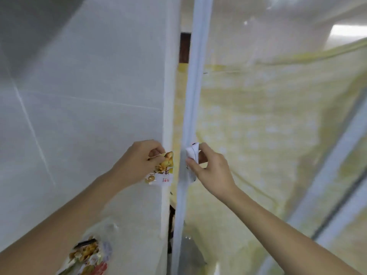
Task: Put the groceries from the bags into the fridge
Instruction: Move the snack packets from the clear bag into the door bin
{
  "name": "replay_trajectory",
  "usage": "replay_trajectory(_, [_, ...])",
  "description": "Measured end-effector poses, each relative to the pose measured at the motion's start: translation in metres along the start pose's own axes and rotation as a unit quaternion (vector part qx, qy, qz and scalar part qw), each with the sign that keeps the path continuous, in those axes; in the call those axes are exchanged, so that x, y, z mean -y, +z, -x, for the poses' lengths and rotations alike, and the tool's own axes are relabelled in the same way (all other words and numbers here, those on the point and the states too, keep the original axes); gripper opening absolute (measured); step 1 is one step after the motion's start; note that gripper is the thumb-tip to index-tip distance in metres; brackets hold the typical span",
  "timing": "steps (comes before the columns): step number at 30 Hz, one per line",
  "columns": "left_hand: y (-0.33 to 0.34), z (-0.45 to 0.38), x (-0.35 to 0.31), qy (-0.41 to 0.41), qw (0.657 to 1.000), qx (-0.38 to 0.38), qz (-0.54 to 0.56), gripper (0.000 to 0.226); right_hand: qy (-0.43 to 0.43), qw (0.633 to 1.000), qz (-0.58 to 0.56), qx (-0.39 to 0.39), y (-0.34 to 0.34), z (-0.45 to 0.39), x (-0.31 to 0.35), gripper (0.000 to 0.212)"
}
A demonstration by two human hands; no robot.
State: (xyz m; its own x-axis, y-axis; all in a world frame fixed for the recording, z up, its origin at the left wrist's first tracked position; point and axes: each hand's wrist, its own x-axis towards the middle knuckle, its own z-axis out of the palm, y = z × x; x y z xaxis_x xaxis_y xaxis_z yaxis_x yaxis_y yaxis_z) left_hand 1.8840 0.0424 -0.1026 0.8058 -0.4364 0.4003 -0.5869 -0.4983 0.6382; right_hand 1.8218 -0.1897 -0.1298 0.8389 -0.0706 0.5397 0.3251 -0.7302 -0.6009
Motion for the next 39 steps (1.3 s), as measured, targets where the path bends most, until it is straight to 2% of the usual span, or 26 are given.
replay_trajectory(5, [0.084,-0.031,-0.118,0.114,0.99,0.061,0.052,0.016,0.072,0.987,0.076,-0.122,-0.153,0.06,-0.027,0.022])
replay_trajectory(10, [0.193,-0.042,-0.245,0.212,0.964,0.12,0.106,0.017,0.15,0.95,0.153,-0.228,-0.279,0.15,-0.044,0.027])
replay_trajectory(15, [0.304,-0.025,-0.366,0.296,0.918,0.209,0.163,0.014,0.244,0.886,0.244,-0.31,-0.382,0.255,-0.053,0.027])
replay_trajectory(20, [0.399,0.02,-0.481,0.383,0.846,0.296,0.224,0.019,0.351,0.789,0.338,-0.375,-0.468,0.365,-0.046,0.028])
replay_trajectory(23, [0.444,0.055,-0.542,0.418,0.799,0.349,0.254,0.018,0.396,0.723,0.377,-0.422,-0.5,0.422,-0.032,0.03])
replay_trajectory(27, [0.494,0.105,-0.605,0.448,0.74,0.405,0.297,0.015,0.46,0.642,0.417,-0.45,-0.522,0.483,-0.017,0.02])
replay_trajectory(31, [0.533,0.161,-0.653,0.465,0.675,0.466,0.333,0.009,0.539,0.556,0.425,-0.469,-0.527,0.533,-0.007,0.029])
replay_trajectory(34, [0.558,0.2,-0.674,0.47,0.652,0.488,0.342,0.005,0.601,0.505,0.42,-0.456,-0.523,0.559,-0.009,0.034])
replay_trajectory(39, [0.607,0.251,-0.683,0.468,0.641,0.53,0.298,0.004,0.656,0.453,0.416,-0.438,-0.506,0.587,-0.031,0.027])
